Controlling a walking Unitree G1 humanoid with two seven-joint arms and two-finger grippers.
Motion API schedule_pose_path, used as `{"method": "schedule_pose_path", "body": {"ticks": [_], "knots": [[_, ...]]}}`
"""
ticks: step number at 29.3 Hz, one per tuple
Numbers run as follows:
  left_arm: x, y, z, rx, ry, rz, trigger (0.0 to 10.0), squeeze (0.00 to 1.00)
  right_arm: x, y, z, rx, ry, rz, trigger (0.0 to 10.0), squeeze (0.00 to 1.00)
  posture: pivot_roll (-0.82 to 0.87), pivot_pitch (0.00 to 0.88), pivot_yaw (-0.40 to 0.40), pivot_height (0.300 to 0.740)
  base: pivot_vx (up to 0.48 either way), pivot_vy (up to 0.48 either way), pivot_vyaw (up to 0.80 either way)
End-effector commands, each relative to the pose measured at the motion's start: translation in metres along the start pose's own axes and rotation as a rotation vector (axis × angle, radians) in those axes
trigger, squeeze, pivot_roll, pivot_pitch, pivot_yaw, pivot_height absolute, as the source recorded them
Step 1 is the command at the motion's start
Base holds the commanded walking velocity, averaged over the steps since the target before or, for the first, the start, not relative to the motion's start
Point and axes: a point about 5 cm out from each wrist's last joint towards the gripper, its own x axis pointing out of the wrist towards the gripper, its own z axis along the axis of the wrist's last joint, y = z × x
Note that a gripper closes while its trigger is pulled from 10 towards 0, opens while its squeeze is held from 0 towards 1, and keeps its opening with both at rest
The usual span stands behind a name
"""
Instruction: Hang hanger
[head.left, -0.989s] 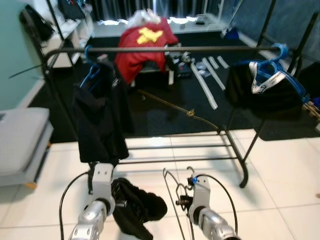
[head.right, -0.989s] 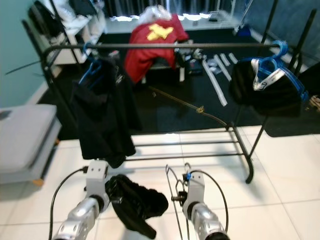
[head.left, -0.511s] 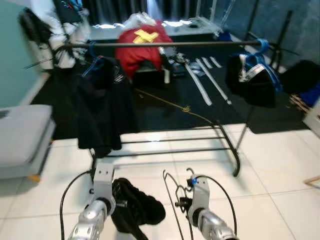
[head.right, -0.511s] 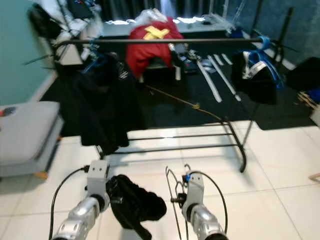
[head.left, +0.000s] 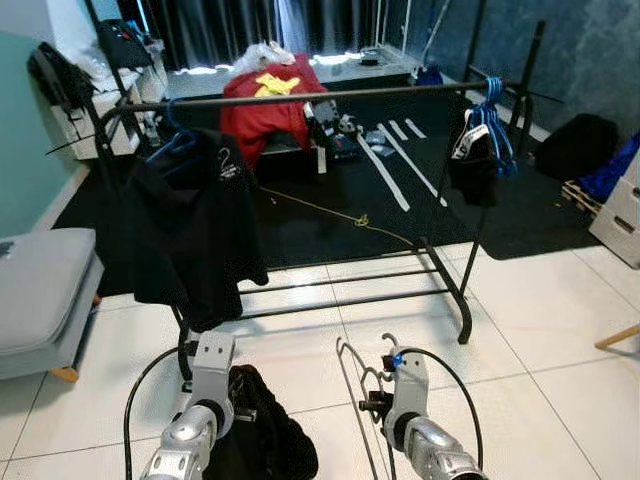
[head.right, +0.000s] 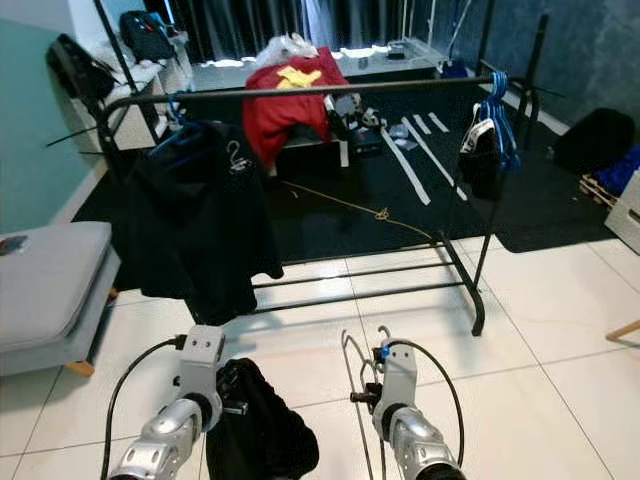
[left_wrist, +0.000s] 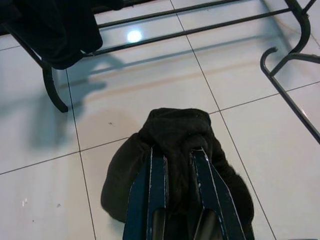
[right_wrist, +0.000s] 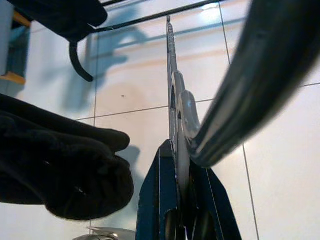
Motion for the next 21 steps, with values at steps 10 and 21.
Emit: {"method": "schedule_pose_path", "body": {"ticks": [10,21], "knots": [[0.0,0.004,0.003,0.016,-0.016,0.024,10.0,0.0,0.001,0.004,0.002,-0.044,-0.032,-0.005,10.0,0.0,0.03,0.02,0.048,0.74,0.0,0.0,0.0],[0.0,0.006,0.01,0.041,-0.059,0.026,10.0,0.0,0.003,0.006,0.013,-0.061,-0.069,0.001,10.0,0.0,0.03,0.0,0.044,0.74,0.0,0.0,0.0]]}}
